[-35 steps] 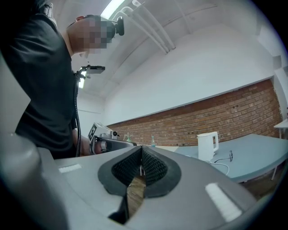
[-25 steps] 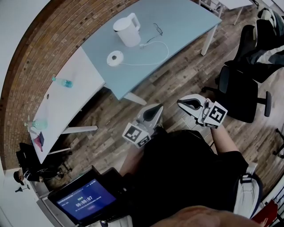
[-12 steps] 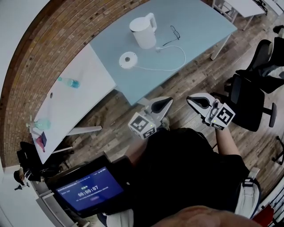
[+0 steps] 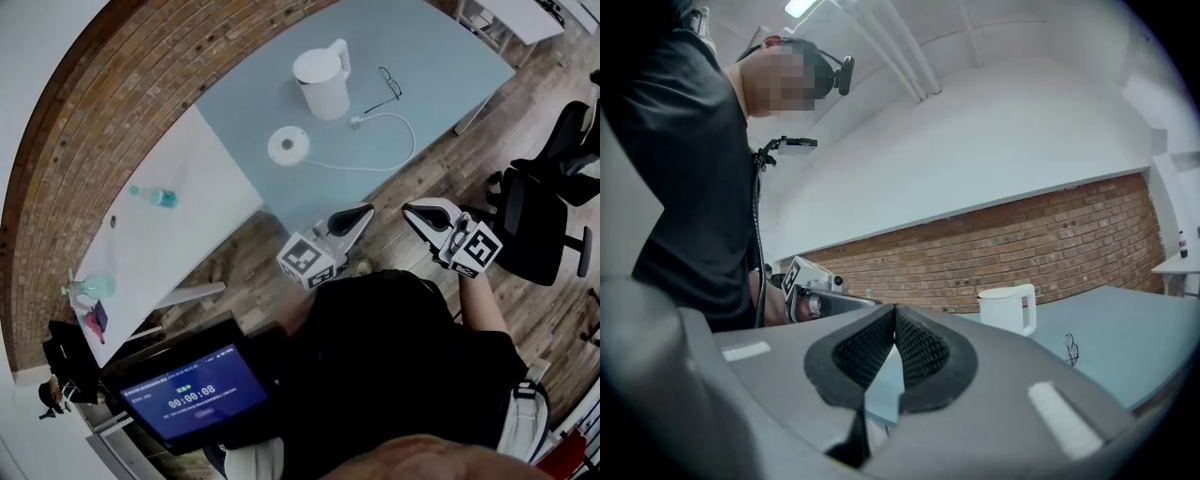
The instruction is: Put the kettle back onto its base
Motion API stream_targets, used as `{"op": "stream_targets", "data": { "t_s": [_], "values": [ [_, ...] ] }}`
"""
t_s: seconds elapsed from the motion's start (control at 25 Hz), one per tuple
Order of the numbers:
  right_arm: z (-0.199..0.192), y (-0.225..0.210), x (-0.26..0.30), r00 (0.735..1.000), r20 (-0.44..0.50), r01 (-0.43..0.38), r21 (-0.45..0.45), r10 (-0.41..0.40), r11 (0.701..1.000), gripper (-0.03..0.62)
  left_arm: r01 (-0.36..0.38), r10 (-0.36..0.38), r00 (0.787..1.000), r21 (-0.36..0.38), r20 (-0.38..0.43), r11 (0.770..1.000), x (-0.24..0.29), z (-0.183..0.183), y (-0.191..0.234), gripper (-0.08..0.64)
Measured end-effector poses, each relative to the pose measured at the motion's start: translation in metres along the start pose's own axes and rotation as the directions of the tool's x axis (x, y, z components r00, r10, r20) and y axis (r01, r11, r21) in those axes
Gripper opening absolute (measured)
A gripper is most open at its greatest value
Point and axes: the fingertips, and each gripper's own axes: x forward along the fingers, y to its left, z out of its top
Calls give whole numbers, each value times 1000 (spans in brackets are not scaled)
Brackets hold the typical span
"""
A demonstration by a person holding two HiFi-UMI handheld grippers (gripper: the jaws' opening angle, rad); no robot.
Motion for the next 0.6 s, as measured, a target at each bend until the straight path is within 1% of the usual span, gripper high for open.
{"op": "stream_targets", "data": {
  "t_s": [0.2, 0.44, 0.6],
  "values": [
    [-2, -10, 30, 1000, -6, 7, -13, -7, 1000, 6, 43, -43, 999, 3, -1, 999, -4, -3, 22, 5],
    [-4, -28, 45, 1000, -10, 16, -20, -17, 1000, 6, 60, -60, 998, 5, 9, 998, 0, -1, 45, 5],
    [-7, -38, 51, 1000, -18, 17, -11, -18, 1000, 6, 50, -50, 999, -13, 2, 999, 2, -4, 57, 5]
  ]
}}
